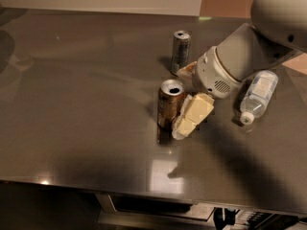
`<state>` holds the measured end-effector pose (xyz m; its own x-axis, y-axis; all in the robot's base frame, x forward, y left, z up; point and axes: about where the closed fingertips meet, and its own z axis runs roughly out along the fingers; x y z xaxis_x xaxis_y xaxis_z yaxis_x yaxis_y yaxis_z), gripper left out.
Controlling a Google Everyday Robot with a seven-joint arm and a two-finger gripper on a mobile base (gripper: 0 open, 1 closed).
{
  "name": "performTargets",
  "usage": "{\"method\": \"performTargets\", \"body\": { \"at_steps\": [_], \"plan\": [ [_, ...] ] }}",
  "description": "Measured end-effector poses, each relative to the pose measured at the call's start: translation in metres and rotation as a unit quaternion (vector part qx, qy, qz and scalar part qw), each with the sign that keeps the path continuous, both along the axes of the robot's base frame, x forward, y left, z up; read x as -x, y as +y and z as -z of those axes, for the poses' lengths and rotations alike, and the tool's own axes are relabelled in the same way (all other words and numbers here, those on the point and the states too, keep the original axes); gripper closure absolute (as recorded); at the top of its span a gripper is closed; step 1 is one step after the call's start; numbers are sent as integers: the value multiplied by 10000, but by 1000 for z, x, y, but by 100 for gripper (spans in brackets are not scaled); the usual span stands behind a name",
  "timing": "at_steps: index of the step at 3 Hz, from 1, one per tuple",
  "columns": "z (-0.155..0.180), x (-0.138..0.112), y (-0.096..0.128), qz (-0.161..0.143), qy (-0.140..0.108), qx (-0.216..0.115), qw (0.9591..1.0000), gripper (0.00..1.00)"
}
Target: Move orange can near redbull can
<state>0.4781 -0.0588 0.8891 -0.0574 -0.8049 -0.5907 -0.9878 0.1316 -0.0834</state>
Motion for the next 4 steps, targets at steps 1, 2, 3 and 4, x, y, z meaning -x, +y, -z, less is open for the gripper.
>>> {"method": "performTargets", "body": {
  "at_steps": [1,2,3,4],
  "plan": [
    [1,-4,9,17,-5,-66,10000,17],
    [1,-7,11,69,12,-101,9999,39],
    [-2,-13,7,230,52,-106,9997,64],
    [-11,-36,-7,571,94,-134,9982,87]
  ]
}}
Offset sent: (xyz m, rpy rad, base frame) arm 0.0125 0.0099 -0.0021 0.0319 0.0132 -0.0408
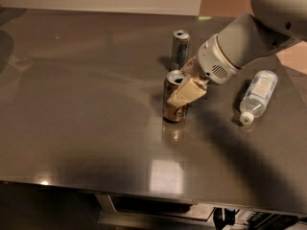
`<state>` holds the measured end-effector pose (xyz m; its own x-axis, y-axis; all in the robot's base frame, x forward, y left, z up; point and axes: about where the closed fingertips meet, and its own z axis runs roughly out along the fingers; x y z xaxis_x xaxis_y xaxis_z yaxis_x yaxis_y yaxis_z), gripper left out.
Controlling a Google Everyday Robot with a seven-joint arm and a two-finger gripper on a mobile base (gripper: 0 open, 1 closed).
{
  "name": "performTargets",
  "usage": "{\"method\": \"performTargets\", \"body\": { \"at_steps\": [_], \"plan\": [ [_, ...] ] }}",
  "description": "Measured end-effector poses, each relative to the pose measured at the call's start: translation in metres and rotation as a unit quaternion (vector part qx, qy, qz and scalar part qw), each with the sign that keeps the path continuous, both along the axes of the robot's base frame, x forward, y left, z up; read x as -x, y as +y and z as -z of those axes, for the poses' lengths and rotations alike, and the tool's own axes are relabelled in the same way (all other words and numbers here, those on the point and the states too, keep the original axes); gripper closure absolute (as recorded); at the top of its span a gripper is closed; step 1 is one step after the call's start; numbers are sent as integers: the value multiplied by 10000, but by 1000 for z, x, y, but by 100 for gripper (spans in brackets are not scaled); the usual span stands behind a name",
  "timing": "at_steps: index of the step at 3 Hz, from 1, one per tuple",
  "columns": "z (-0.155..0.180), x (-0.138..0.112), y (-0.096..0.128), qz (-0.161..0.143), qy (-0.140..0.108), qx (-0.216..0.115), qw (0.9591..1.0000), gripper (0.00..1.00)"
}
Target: Move orange can near redbull can
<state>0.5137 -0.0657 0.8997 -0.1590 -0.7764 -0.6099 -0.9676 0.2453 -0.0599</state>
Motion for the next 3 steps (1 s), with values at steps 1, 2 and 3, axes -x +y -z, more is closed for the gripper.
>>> {"method": "performTargets", "body": {
  "at_steps": [1,2,3],
  "plan": [
    [-11,-33,-23,496,19,-80,9987,100],
    [-14,-66,-42,918,4,-122,9957,100],
    [-9,-93,-55,1233,-42,-210,9921,100]
  ]
}}
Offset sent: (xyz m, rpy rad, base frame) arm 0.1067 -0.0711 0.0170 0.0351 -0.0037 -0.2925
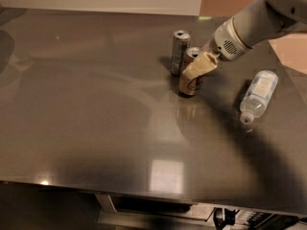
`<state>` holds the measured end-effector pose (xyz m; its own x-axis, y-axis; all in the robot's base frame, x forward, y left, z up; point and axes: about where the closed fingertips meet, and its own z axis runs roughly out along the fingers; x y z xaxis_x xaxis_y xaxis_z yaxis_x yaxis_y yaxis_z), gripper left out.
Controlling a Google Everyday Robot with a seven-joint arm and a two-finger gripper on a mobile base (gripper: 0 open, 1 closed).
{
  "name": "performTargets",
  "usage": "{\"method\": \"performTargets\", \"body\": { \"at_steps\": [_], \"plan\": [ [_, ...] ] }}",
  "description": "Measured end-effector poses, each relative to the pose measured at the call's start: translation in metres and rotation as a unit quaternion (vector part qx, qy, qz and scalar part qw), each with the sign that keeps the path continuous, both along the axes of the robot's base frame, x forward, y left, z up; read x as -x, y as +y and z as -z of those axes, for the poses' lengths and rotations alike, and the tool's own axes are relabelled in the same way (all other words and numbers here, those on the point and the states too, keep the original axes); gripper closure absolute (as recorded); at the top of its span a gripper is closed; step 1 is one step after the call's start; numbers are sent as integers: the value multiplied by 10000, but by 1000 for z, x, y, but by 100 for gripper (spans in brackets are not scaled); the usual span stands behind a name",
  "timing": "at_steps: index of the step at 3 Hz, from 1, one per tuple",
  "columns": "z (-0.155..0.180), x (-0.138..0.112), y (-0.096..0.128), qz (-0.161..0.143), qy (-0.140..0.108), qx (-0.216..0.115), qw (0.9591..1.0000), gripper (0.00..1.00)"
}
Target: Move orange can near redbull can
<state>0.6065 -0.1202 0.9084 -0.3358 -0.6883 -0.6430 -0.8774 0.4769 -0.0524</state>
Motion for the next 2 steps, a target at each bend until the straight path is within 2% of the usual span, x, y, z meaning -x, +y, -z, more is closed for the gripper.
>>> {"method": "performTargets", "body": {
  "at_steps": [1,2],
  "plan": [
    [5,-20,-6,190,-129,11,9997,82],
    [9,-34,-9,264,-200,104,9994,58]
  ]
}}
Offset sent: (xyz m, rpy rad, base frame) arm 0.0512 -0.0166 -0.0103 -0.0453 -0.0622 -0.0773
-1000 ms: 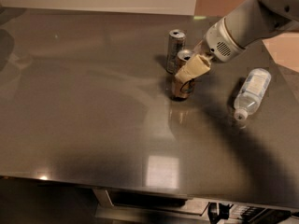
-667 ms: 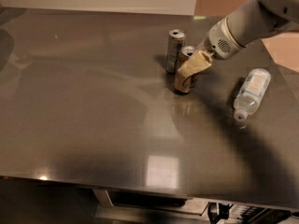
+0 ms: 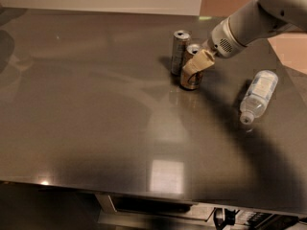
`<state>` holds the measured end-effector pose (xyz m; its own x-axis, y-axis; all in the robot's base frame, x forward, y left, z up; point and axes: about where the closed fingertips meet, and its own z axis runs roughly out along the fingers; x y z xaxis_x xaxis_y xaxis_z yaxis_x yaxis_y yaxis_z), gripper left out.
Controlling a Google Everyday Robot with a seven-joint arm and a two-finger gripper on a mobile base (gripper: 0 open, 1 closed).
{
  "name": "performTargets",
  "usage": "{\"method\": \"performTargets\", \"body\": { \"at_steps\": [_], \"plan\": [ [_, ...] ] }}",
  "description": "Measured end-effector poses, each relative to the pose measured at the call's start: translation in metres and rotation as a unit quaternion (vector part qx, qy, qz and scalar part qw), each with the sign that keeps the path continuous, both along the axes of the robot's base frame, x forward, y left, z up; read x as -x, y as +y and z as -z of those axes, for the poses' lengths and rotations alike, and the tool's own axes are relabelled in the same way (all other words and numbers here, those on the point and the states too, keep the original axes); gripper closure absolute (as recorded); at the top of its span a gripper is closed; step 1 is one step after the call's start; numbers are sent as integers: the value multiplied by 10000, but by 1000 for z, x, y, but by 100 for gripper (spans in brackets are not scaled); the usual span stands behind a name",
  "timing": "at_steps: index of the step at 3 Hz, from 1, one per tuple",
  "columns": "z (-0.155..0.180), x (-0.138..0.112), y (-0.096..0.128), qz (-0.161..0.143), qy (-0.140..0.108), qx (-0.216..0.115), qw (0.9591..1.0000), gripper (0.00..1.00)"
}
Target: Move orange can near redbull can
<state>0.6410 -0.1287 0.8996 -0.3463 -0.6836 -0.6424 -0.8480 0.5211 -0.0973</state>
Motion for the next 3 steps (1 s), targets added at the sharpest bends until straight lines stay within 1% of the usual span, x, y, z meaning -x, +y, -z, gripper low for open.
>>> {"method": "performTargets", "body": {
  "at_steps": [1,2,3],
  "plan": [
    [2,-6,0,-49,-126,158,9998,36],
    [3,-6,1,-66,-117,163,9998,12],
    [5,-7,3,-81,-107,163,9998,0]
  ]
}}
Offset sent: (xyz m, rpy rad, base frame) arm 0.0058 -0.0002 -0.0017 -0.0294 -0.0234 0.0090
